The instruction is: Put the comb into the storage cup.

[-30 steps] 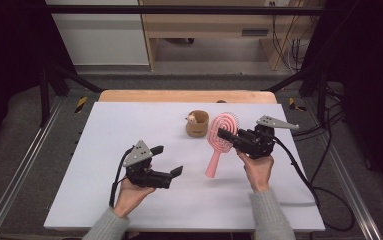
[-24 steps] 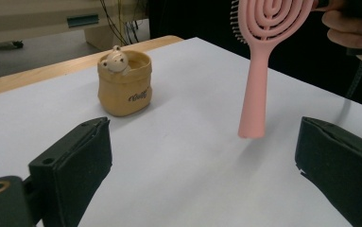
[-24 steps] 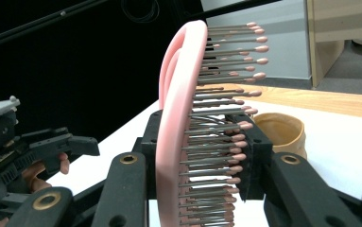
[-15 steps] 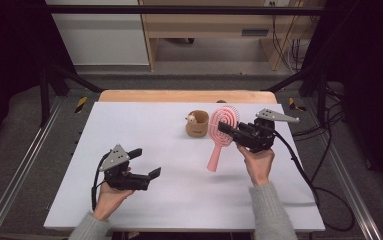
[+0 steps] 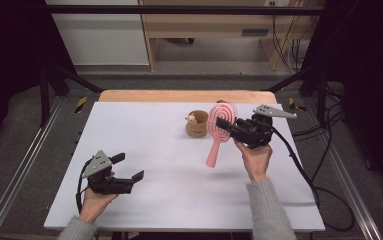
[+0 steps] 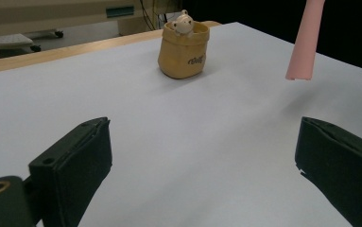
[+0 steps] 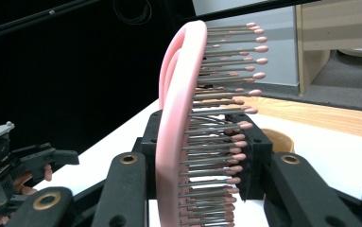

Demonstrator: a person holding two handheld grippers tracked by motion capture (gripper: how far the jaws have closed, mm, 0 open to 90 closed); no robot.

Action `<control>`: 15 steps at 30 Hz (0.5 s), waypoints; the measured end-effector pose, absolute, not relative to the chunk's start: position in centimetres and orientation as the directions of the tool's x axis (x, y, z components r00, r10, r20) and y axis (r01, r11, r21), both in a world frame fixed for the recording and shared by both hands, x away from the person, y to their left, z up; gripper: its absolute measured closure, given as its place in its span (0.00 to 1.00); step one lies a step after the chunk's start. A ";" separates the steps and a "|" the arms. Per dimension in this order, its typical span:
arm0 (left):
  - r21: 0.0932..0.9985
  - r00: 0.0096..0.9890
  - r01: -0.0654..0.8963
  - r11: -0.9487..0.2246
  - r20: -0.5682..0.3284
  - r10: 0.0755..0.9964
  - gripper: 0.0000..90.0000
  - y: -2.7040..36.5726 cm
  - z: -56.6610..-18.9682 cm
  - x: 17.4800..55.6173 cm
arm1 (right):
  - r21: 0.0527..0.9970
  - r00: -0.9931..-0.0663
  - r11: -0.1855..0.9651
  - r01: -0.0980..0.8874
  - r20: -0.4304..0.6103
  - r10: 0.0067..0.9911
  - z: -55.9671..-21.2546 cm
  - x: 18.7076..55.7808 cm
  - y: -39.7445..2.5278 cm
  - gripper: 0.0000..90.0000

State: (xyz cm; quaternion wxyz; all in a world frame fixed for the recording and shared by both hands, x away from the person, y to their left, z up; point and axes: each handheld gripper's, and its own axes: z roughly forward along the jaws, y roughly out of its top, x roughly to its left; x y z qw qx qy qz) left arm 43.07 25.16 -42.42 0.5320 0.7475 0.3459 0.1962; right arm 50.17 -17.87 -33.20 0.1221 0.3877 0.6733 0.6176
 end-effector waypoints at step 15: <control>0.920 0.655 0.327 -0.214 -0.058 0.753 0.05 27.6 -44.1 42.8 | 0.934 -0.652 -0.064 0.352 0.294 0.699 -32.7 50.9 -17.8 0.70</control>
